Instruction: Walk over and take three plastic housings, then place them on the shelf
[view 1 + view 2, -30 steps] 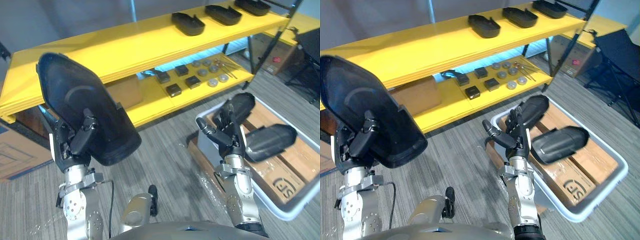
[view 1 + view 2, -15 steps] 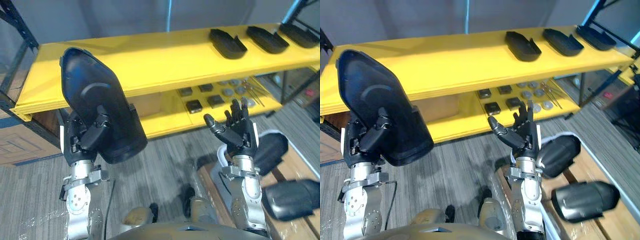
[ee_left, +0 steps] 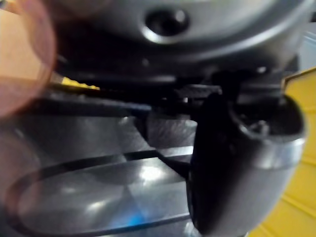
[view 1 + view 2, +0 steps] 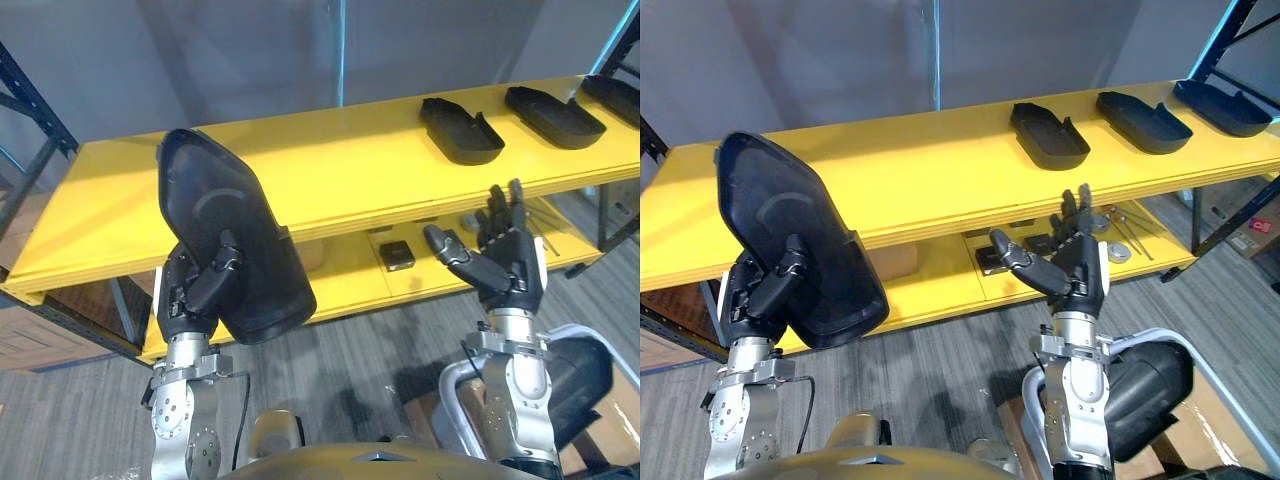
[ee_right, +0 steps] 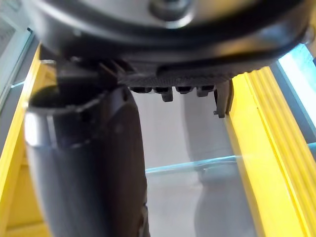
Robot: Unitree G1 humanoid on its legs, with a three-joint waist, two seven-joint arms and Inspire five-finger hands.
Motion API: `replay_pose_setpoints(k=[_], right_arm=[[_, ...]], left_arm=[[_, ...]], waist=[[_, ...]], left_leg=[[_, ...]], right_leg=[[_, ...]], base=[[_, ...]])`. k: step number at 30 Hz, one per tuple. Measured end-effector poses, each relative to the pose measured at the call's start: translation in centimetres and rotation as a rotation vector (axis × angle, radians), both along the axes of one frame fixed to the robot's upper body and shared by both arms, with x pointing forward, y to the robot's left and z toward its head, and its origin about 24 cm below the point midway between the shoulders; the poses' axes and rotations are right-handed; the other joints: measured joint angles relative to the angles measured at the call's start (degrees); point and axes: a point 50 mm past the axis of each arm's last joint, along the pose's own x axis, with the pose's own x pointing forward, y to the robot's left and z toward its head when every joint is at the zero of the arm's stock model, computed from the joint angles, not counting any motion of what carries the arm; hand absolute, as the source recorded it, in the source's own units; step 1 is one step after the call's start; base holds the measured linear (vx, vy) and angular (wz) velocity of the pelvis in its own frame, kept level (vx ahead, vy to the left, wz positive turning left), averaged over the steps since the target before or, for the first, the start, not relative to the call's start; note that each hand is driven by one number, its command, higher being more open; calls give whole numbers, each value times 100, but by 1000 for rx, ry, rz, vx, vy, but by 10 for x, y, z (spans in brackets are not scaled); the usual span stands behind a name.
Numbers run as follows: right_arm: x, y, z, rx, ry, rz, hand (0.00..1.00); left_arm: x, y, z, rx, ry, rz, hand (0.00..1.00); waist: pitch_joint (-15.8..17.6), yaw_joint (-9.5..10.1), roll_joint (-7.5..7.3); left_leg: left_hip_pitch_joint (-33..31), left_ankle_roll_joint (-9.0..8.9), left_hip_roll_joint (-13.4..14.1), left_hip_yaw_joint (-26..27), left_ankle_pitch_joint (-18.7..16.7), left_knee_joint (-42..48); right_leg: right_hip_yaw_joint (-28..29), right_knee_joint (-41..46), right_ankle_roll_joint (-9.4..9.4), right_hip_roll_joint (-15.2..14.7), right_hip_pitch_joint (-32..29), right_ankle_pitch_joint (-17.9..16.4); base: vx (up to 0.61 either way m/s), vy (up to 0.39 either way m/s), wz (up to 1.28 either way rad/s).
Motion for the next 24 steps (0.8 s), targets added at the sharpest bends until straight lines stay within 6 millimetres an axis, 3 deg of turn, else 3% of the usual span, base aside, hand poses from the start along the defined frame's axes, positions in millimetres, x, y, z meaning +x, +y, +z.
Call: replay_pose_setpoints(k=[2, 3, 4, 7, 10, 13, 15, 18, 22, 24], right_arm=[[-2, -5, 1, -14, 0, -16, 100], [-2, -4, -2, -20, 19, -20, 100], [-1, 4, -8, -36, 50, -21, 100], [8, 21, -6, -100, 52, 35, 100], [17, 24, 3, -130, 10, 59, 100], [19, 22, 7, -155, -4, 73, 100], [19, 20, 8, -159, -7, 68, 100], [25, 17, 18, -179, -49, 75, 100], [28, 24, 49, -235, -181, 142, 100], [27, 26, 59, -272, -225, 177, 100]], left_arm=[[0, -1, 2, 3, -12, -9, 0], [0, 0, 3, 3, -18, -4, 0], [0, 4, 6, 10, -28, 12, 0], [4, 12, 12, 32, -57, 35, 0], [5, 16, 14, 47, -66, 44, 0], [6, 20, 17, 84, -72, 35, 0], [8, 24, 24, 116, -95, 23, 0], [15, 25, 48, 149, -203, 18, 0], [19, 23, 71, 166, -307, 13, 0], [21, 22, 72, 161, -316, 14, 0]], waist=[[-56, -54, 97], [-114, -54, 204], [-100, -59, 27], [58, 29, -175], [54, 78, -201], [49, 28, -228], [9, -53, -264], [-11, -82, -275], [-22, -83, -296], [-32, -82, -321]], left_leg=[[26, -45, -59, -161, 533, -1396], [154, -102, -114, -104, 1334, -1666], [245, -43, -309, -32, 1289, -1739], [181, 224, -446, 152, 1071, -1332], [247, 258, -503, 266, 795, -1147], [518, 291, -548, 445, 776, -1354], [637, 324, -578, 540, 799, -1485], [618, 375, -532, 726, 858, -1658], [589, 420, -543, 930, 890, -1756], [586, 415, -536, 919, 894, -1751]], right_leg=[[-24, 40, 260, -155, 21, -144], [23, 116, 389, -190, 39, -229], [66, 102, 398, -381, 89, -244], [202, 85, 458, -576, 89, -214], [269, 197, 494, -693, 76, -189], [246, 632, 490, -823, -98, -187], [129, 718, 503, -895, -161, -116], [109, 500, 549, -851, -300, 249], [34, -42, 588, -833, -242, 594], [-28, -140, 585, -814, -169, 596]], base=[[165, 260, 23], [217, 331, 11], [237, 316, 10], [157, 177, -7], [99, 128, -25], [49, 91, -32], [18, 56, -29], [-25, 84, -34], [-51, 95, -23], [-38, 2, 2]])
